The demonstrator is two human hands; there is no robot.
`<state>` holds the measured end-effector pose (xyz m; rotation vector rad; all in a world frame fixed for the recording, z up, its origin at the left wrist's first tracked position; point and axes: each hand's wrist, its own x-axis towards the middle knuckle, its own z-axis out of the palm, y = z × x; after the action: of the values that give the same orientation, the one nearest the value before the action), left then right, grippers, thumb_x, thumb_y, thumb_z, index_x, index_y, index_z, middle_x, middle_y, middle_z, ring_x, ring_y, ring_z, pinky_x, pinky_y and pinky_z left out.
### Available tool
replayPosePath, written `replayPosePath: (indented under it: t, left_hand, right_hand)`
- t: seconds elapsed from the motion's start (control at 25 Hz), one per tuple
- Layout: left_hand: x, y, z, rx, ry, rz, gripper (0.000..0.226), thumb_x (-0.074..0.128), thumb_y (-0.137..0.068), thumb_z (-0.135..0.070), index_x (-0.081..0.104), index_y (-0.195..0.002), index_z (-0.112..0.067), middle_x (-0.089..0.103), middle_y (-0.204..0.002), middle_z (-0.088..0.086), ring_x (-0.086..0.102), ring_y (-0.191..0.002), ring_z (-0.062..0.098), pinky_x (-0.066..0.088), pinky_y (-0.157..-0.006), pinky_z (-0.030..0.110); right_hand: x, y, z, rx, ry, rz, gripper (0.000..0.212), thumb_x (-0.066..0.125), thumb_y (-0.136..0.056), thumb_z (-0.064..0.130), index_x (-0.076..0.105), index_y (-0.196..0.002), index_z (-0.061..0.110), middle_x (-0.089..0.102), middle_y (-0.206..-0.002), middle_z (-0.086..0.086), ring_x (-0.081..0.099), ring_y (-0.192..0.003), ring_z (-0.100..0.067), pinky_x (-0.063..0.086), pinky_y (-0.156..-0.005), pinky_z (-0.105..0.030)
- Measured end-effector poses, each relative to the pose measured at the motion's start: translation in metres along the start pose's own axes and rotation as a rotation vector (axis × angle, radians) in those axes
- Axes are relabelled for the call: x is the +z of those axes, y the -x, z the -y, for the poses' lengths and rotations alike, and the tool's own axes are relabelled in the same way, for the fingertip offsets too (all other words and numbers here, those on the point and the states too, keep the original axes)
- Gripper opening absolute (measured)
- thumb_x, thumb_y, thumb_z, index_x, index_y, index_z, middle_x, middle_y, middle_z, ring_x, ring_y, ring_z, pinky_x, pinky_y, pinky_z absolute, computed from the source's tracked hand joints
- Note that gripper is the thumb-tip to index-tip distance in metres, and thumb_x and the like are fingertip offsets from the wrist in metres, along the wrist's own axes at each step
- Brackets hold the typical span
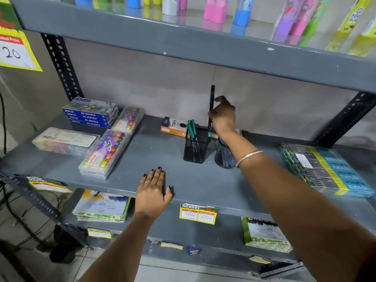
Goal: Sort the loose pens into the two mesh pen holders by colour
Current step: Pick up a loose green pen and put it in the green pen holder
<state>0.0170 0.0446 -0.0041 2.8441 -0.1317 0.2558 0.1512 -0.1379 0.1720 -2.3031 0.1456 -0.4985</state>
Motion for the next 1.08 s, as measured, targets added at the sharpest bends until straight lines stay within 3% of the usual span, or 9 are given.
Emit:
replayPosePath:
  t: [0.12,0.28,0.44,0.64,0.84,1.08]
  left_hand:
    - [0.001,0.000,0.001,-0.001,0.005,-0.013,0.063,0.029,-0.078,-0.041,0.059,-0.115,0.000,0.060,-0.121,0.016,0.055,-0.112,0.032,0.038,-0.098,0.044]
    - [0.002,0.000,0.001,0.000,0.002,-0.020,0.061,0.033,-0.078,-0.041,0.061,-0.113,0.000,0.062,-0.118,0.016,0.057,-0.108,0.032,0.023,-0.097,0.036]
    - [0.002,0.000,0.002,0.007,0.001,0.000,0.061,0.033,-0.077,-0.040,0.061,-0.113,0.001,0.062,-0.118,0.017,0.057,-0.108,0.032,0.023,-0.097,0.037]
    - [0.004,0.000,0.002,0.003,0.012,-0.022,0.060,0.033,-0.078,-0.040,0.061,-0.113,0.001,0.062,-0.119,0.016,0.057,-0.109,0.032,0.029,-0.099,0.040]
    - [0.005,-0.001,0.002,-0.002,0.026,-0.025,0.060,0.034,-0.078,-0.040,0.060,-0.113,0.002,0.062,-0.118,0.017,0.057,-0.108,0.034,0.024,-0.097,0.038]
    - [0.003,-0.001,0.001,-0.012,0.026,-0.028,0.061,0.034,-0.078,-0.041,0.060,-0.113,0.001,0.061,-0.119,0.017,0.057,-0.109,0.033,0.032,-0.099,0.040]
  right_hand:
    - [0.029,-0.005,-0.005,0.075,0.261,0.182,0.023,0.058,-0.086,-0.002,0.062,-0.108,-0.001,0.067,-0.115,-0.017,0.066,-0.103,-0.029,0.050,-0.074,-0.024]
    - [0.045,0.009,-0.013,0.092,0.403,0.332,0.027,0.044,-0.094,0.002,0.058,-0.116,-0.004,0.060,-0.122,-0.023,0.057,-0.115,-0.036,0.046,-0.091,-0.036]
    - [0.054,0.017,-0.013,0.032,0.477,0.354,0.028,0.043,-0.091,-0.006,0.053,-0.117,-0.007,0.058,-0.121,-0.025,0.058,-0.113,-0.038,0.050,-0.090,-0.039]
    - [0.057,0.016,-0.014,0.041,0.529,0.374,0.030,0.049,-0.090,-0.004,0.052,-0.120,-0.006,0.057,-0.124,-0.023,0.058,-0.115,-0.036,0.050,-0.091,-0.039]
    - [0.057,0.011,-0.014,0.059,0.539,0.397,0.031,0.051,-0.090,-0.004,0.052,-0.121,-0.004,0.058,-0.123,-0.020,0.059,-0.114,-0.033,0.050,-0.090,-0.036]
    - [0.030,-0.012,-0.015,0.108,0.435,0.177,0.021,0.060,-0.088,0.000,0.064,-0.108,-0.004,0.070,-0.107,-0.019,0.069,-0.097,-0.029,0.055,-0.080,-0.029]
